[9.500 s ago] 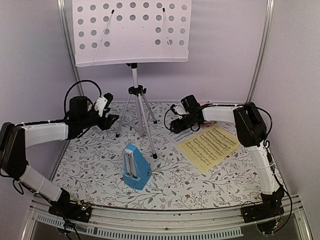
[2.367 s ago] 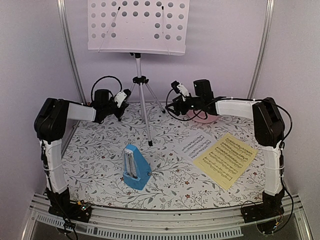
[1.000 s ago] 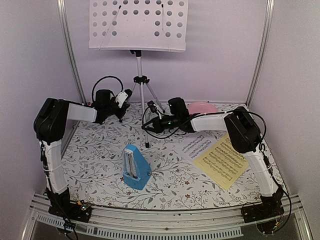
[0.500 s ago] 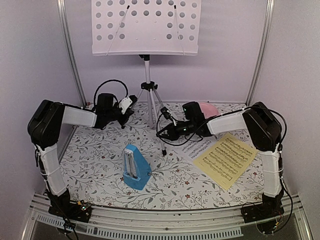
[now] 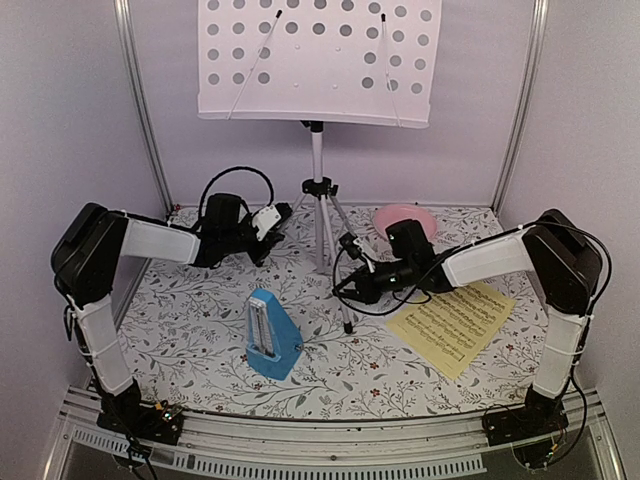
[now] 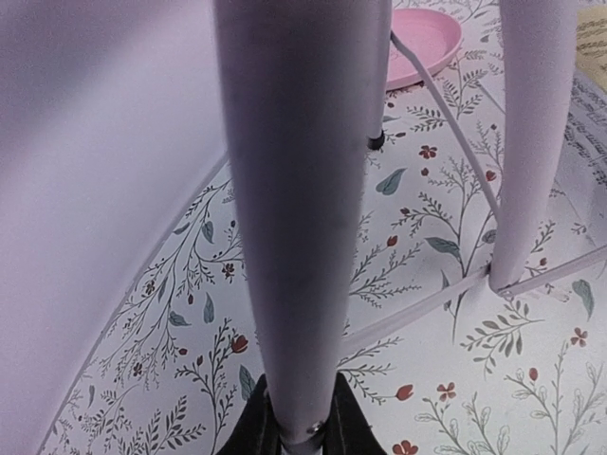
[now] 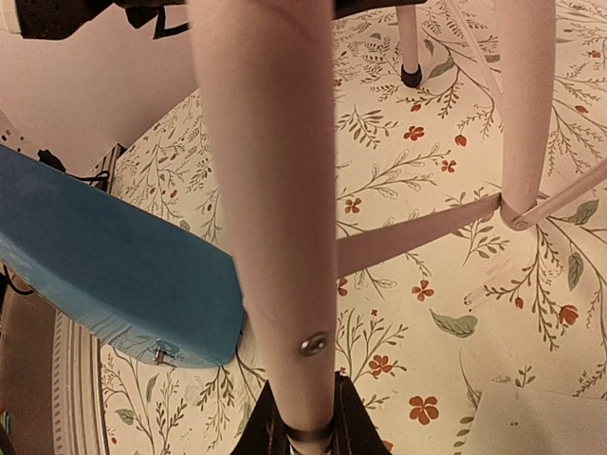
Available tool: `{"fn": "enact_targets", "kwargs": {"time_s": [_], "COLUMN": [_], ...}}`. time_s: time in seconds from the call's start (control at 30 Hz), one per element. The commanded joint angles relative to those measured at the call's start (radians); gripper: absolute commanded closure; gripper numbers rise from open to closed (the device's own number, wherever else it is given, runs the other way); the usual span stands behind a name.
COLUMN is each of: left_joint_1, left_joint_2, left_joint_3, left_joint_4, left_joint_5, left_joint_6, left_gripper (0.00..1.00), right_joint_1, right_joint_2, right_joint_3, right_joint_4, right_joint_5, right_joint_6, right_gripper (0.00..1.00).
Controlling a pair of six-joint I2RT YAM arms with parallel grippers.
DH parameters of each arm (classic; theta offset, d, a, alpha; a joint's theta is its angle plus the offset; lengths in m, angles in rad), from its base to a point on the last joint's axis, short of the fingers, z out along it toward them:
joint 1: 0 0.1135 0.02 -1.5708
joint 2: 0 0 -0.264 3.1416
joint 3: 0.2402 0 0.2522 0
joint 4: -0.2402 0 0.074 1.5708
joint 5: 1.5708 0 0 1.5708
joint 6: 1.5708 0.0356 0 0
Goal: Set up the instrument practice props
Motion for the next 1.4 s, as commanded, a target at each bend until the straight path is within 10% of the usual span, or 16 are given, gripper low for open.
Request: {"fn": "enact_targets", "kwargs": {"time_s": [0.0,0.9,1.37], "left_joint_1": [-0.015,-0.017,-0.031], "left_joint_2": [0.03,0.094,-0.035], "left_joint_3": [0.019,0.072,-0.014], "left_joint_4": [-0.024,-0.104,-0.143], "left_joint_5": [-0.035,0.002,0.043], "left_joint_6": [0.026,0.07,0.051], "left_gripper": [1.0,0.9,0.46], "right_joint_1": [0.017,0.1,0.098], "right_joint_2": [-0.058,-0.015,-0.09], "right_joint_3": [-0.073,-0.023,0.018], "right_joint_4": [-0.082,-0.093,-0.165], "right_joint_5": [-0.019,-0.019,0.042], "right_joint_6": [0.084,0.089,0.082], "right_gripper": [1.0,0.92,0.32]}}
